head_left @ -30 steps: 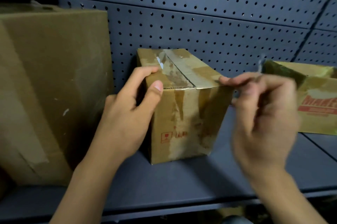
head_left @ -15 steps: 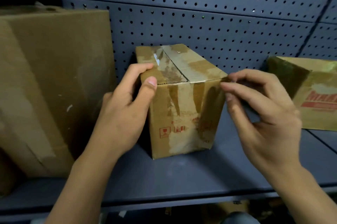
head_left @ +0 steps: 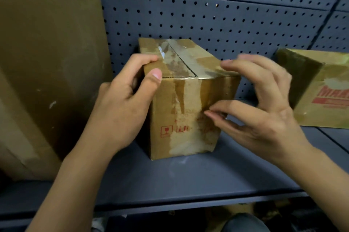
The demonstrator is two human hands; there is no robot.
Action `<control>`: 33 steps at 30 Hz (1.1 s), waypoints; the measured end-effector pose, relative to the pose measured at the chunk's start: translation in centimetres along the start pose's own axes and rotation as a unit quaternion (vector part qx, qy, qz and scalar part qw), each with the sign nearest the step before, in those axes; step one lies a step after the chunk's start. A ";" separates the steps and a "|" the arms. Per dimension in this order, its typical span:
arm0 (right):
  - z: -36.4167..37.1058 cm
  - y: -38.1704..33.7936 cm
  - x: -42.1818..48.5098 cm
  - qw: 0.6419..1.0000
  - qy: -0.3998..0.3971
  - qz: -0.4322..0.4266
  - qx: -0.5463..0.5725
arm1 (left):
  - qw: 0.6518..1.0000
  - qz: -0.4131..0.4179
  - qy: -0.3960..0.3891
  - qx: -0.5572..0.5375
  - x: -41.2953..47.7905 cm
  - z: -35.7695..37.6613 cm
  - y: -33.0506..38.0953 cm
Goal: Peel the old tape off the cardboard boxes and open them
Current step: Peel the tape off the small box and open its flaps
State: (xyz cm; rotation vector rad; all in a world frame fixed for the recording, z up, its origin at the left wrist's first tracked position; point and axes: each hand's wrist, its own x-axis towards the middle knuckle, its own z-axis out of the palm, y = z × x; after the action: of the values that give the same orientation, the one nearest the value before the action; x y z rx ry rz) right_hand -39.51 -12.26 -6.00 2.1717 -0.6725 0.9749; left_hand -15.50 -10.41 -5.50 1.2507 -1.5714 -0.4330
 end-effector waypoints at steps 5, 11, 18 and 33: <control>-0.1 0.7 1.2 0.994 -0.077 -0.066 0.038 | 1.000 0.005 0.010 -0.002 0.1 0.2 -0.2; -0.2 -0.2 1.8 0.995 -0.087 -0.056 -0.008 | 1.000 0.016 0.007 0.007 0.1 0.3 -0.5; -0.5 -0.4 2.0 0.996 -0.081 -0.046 -0.009 | 1.000 0.015 0.000 -0.010 0.0 0.2 -0.5; 0.2 -0.6 1.6 0.999 -0.034 -0.038 -0.002 | 1.000 0.016 -0.009 -0.017 -0.4 0.2 -0.1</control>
State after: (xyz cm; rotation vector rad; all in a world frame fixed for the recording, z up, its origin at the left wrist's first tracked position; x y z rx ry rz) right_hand -38.10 -12.35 -5.07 2.2179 -0.6194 0.8635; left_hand -15.72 -10.13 -5.86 1.1962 -1.5911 -0.4498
